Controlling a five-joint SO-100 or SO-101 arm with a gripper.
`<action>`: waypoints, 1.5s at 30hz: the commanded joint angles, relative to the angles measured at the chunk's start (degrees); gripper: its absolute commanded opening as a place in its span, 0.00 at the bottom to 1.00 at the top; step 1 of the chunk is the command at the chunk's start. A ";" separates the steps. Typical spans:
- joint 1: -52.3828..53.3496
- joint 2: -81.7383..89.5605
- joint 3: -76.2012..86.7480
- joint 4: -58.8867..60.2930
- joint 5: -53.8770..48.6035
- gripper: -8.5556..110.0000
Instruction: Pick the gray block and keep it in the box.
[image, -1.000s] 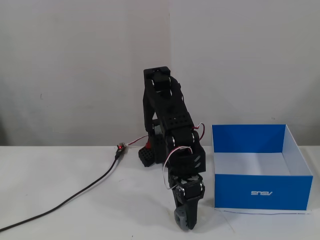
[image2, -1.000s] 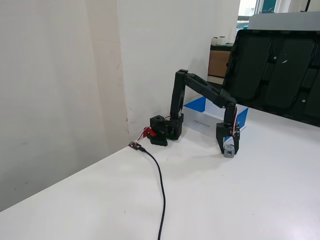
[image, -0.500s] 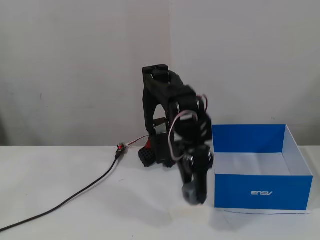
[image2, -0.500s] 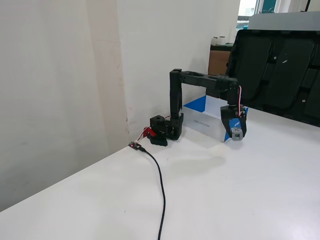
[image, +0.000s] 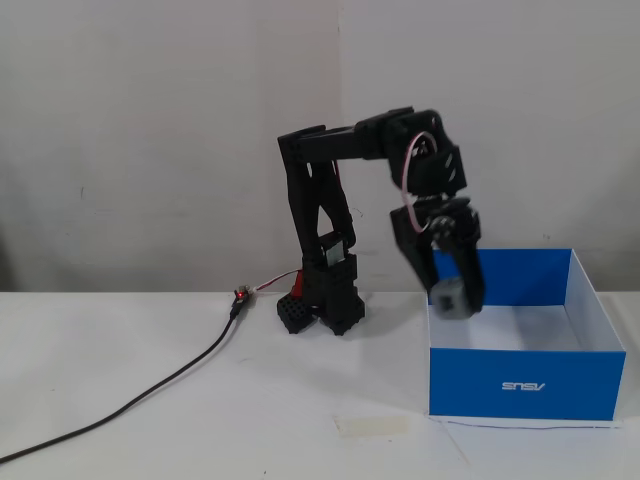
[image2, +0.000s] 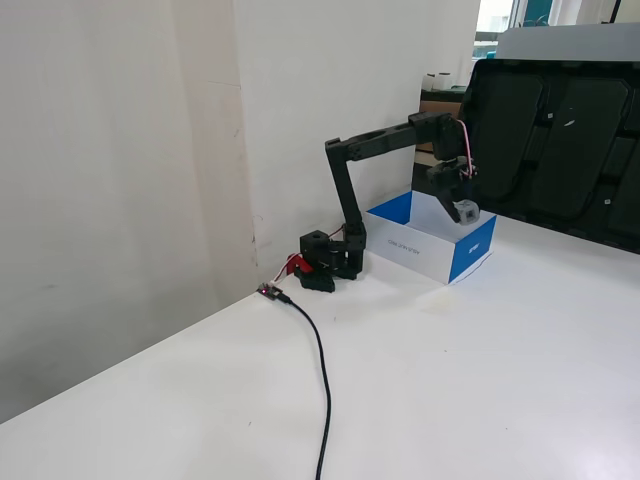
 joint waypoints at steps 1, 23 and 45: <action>-6.86 5.54 -4.39 0.97 1.23 0.10; -24.35 -3.78 -10.72 -0.35 6.59 0.16; -13.97 3.43 -0.26 -0.79 2.81 0.09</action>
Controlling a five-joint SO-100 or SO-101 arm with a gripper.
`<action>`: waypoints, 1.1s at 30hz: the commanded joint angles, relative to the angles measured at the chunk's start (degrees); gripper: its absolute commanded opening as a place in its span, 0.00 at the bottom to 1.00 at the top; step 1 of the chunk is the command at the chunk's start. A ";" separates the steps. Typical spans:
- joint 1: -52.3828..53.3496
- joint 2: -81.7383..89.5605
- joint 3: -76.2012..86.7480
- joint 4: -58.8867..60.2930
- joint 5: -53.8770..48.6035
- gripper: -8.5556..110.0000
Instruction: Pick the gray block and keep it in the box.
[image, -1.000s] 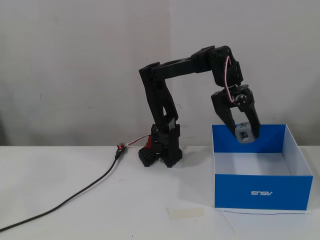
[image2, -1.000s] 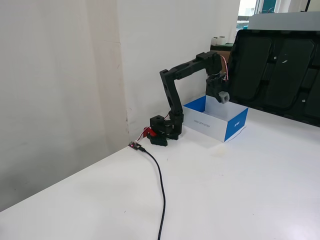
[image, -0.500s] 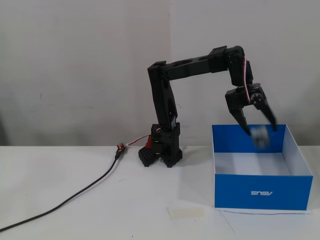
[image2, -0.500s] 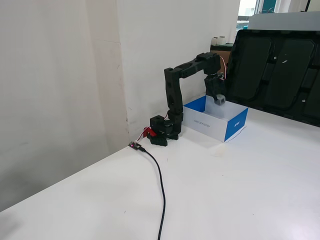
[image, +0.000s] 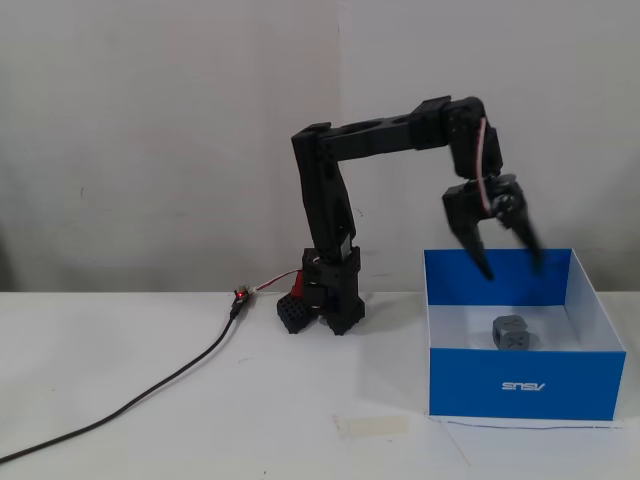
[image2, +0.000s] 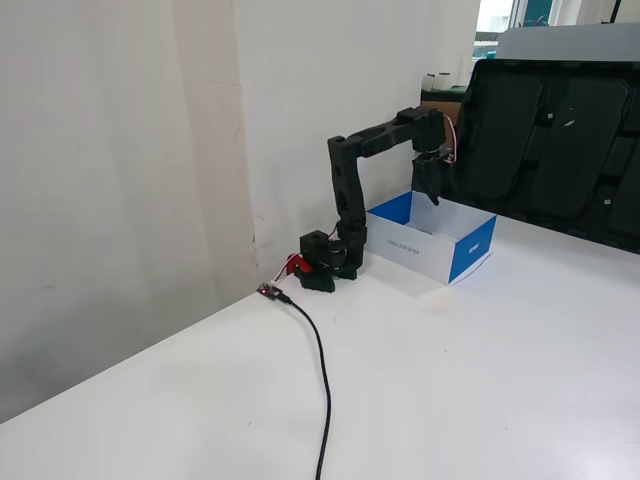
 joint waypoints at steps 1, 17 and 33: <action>6.77 10.20 3.25 -0.53 -3.34 0.09; 45.88 26.98 17.05 -7.38 -14.94 0.07; 70.14 44.82 49.75 -28.21 -9.93 0.07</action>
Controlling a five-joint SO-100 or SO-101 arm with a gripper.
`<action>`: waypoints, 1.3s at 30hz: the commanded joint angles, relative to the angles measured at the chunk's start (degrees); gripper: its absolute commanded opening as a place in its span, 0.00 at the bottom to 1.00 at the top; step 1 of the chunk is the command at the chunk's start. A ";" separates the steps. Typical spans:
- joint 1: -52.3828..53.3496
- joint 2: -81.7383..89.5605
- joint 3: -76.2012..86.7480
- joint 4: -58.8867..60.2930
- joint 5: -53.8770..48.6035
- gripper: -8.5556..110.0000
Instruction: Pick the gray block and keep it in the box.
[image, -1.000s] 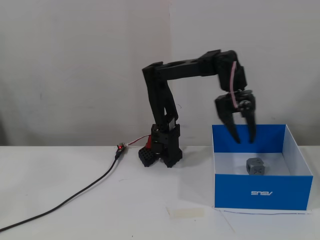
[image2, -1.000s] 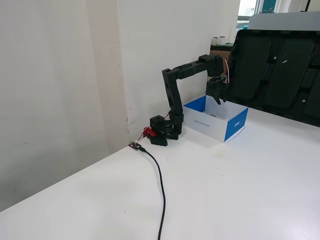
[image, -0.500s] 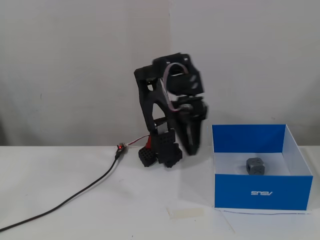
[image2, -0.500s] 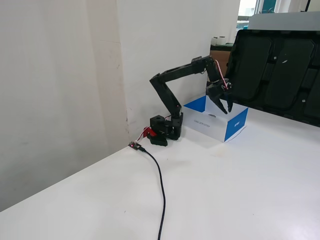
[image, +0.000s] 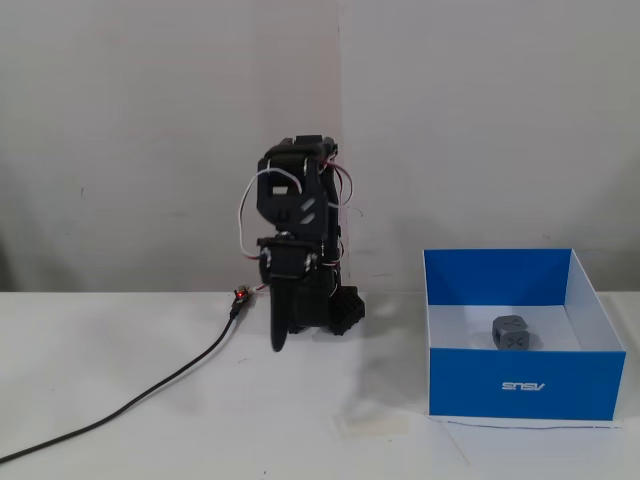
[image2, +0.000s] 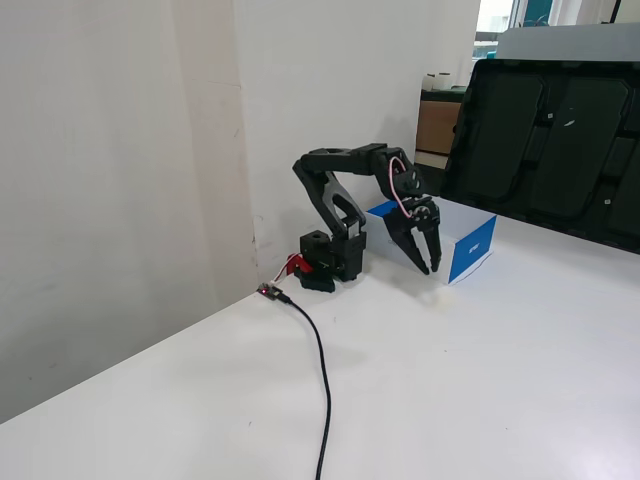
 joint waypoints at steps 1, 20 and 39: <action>2.64 6.33 5.89 -4.83 0.62 0.07; 4.22 33.31 35.07 -12.04 1.85 0.07; 5.62 64.07 45.44 -1.14 2.29 0.07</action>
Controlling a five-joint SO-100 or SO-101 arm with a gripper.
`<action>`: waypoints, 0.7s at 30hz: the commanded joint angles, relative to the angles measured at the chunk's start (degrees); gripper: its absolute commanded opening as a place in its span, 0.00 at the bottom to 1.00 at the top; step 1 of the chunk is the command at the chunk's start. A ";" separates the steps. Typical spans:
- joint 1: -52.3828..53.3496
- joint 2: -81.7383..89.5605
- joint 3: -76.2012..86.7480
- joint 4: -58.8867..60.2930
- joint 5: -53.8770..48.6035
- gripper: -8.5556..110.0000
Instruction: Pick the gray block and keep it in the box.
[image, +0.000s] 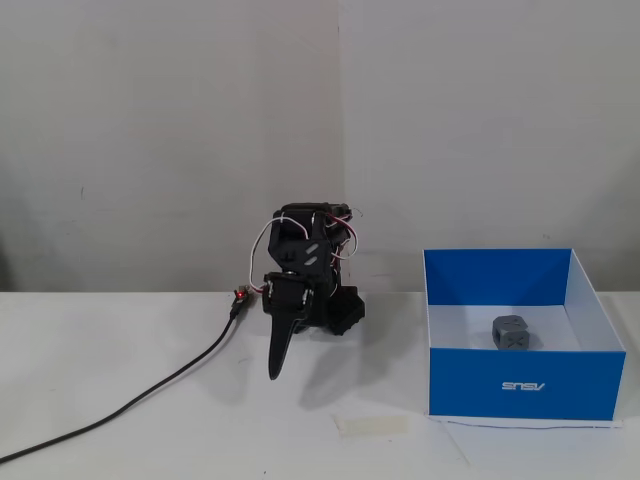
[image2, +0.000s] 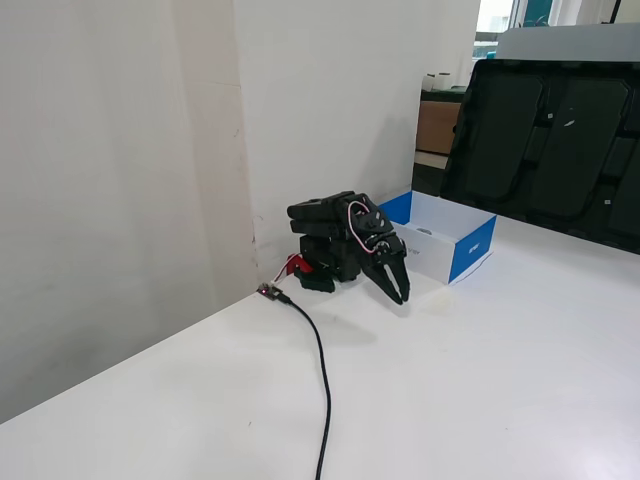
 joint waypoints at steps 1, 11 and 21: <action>0.53 7.12 0.09 0.62 0.44 0.07; -1.85 7.12 1.76 0.62 1.32 0.07; -1.85 7.21 2.37 -0.09 1.49 0.07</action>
